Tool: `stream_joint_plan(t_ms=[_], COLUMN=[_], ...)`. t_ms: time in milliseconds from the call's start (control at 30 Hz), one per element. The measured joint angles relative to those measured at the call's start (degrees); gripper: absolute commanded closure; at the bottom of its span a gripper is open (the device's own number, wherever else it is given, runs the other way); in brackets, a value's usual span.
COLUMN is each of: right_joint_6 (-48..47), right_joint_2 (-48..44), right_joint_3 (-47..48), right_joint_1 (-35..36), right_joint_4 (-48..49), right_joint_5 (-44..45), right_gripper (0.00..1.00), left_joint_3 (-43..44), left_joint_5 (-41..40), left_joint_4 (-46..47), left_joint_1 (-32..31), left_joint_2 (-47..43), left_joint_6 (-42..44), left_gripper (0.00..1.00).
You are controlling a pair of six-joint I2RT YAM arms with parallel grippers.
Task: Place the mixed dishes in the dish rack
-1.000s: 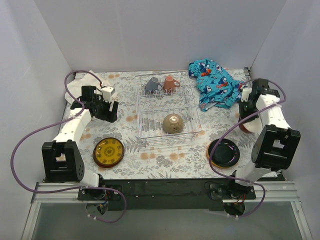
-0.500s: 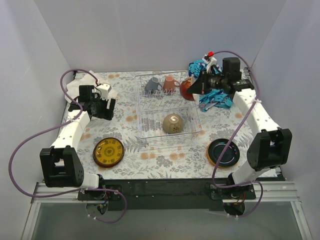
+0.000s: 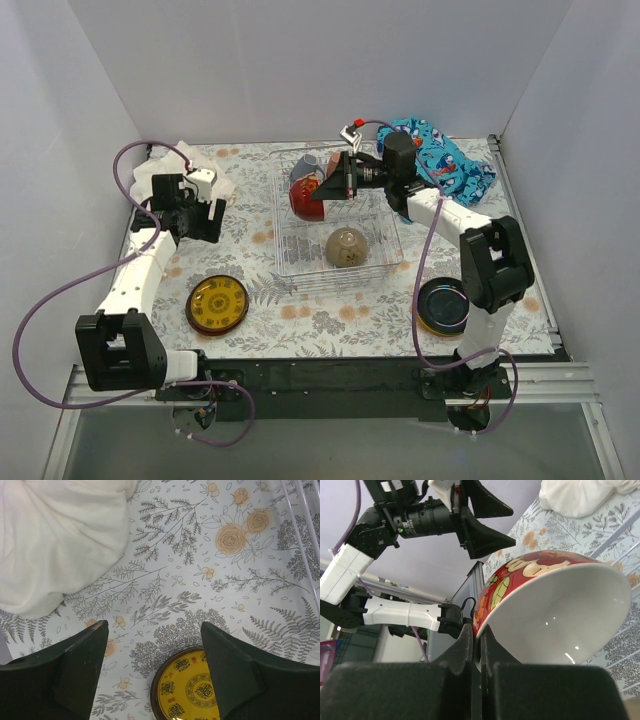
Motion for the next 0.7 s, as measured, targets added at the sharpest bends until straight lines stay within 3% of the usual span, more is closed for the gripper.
stream_joint_plan(t_ms=[200,700], right_joint_6=[4.98,12.48], right_joint_2=[5.70,8.59], right_joint_3=[-0.15,-8.55], right_joint_1=[1.53,5.07], right_joint_4=[4.28,13.70], right_joint_5=[-0.13,1.51], right_gripper=[0.99,0.99], left_joint_3=[-0.52,-2.23], left_joint_5=[-0.74,-1.22], left_joint_4=[-1.73,-3.34], left_joint_1=[0.00,0.00], left_joint_2=[-0.94,-1.29], left_joint_6=[0.68,1.40], left_gripper=[0.26,0.26])
